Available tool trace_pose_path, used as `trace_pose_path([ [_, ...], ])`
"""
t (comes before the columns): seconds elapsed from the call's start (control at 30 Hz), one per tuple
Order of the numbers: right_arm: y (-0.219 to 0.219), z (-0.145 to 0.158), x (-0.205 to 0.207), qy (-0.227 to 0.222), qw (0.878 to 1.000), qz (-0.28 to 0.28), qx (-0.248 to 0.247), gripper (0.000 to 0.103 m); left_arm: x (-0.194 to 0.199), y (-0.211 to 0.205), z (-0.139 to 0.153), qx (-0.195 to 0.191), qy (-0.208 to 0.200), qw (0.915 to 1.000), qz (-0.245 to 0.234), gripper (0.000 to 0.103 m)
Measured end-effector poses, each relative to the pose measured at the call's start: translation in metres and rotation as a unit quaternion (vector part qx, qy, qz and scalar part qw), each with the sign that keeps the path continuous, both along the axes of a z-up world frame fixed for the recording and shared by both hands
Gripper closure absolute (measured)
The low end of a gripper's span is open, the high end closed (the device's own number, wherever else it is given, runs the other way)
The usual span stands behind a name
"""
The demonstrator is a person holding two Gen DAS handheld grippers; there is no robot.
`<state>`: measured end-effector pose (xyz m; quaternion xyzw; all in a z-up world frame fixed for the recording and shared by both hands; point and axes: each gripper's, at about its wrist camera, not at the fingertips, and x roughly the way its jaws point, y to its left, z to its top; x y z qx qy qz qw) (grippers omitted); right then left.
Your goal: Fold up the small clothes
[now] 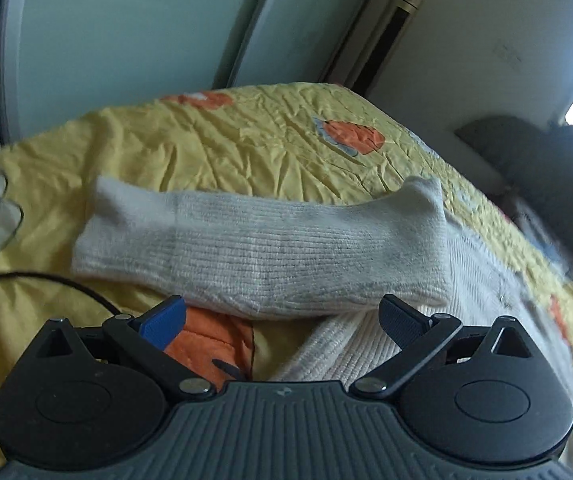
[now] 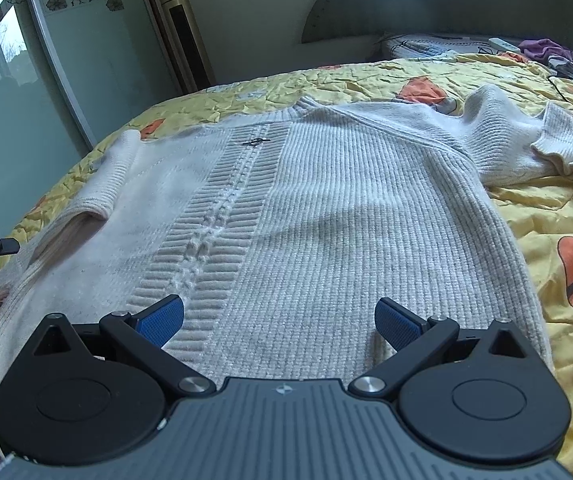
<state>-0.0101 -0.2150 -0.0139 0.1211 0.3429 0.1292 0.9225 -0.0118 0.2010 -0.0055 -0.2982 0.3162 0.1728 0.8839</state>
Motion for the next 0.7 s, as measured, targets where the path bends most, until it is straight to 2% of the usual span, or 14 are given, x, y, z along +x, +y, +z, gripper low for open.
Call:
trace_pose_path([
  [0.03, 0.0, 0.0, 0.0, 0.001, 1.0, 0.001, 0.0, 0.0, 0.0, 0.008, -0.005, -0.029, -0.001, 0.9995, 0.01, 0.0],
  [0.13, 0.001, -0.001, 0.0, 0.003, 1.0, 0.001, 0.0, 0.0, -0.004, 0.024, -0.016, -0.086, -0.015, 0.9959, 0.026, 0.001],
  [0.3, 0.003, -0.003, 0.002, 0.006, 1.0, 0.001, -0.003, 0.0, 0.0, 0.038, -0.025, -0.14, -0.045, 0.9882, 0.042, 0.001],
  [0.33, 0.004, -0.003, 0.002, 0.006, 1.0, 0.002, -0.003, 0.0, 0.002, 0.041, -0.027, -0.151, -0.051, 0.9861, 0.048, 0.004],
  [0.4, 0.006, -0.004, 0.002, 0.007, 1.0, 0.005, -0.005, 0.0, 0.004, 0.046, -0.03, -0.161, -0.061, 0.9831, 0.062, 0.017],
  [0.47, 0.006, -0.004, 0.001, 0.006, 1.0, 0.005, -0.007, 0.0, 0.006, 0.051, -0.034, -0.164, -0.065, 0.9813, 0.077, 0.044],
  [0.5, 0.006, -0.004, 0.001, 0.006, 1.0, 0.005, -0.007, 0.0, 0.006, 0.053, -0.037, -0.164, -0.064, 0.9807, 0.085, 0.052],
  [0.57, 0.006, -0.004, 0.002, 0.007, 1.0, 0.004, -0.006, 0.0, 0.006, 0.057, -0.04, -0.159, -0.055, 0.9814, 0.092, 0.077],
  [0.63, 0.005, -0.004, 0.002, 0.008, 1.0, 0.004, -0.006, 0.0, 0.003, 0.059, -0.041, -0.157, -0.065, 0.9814, 0.089, 0.085],
  [0.7, 0.005, -0.005, 0.002, 0.008, 1.0, 0.004, -0.006, 0.0, 0.001, 0.06, -0.038, -0.143, -0.072, 0.9835, 0.084, 0.088],
])
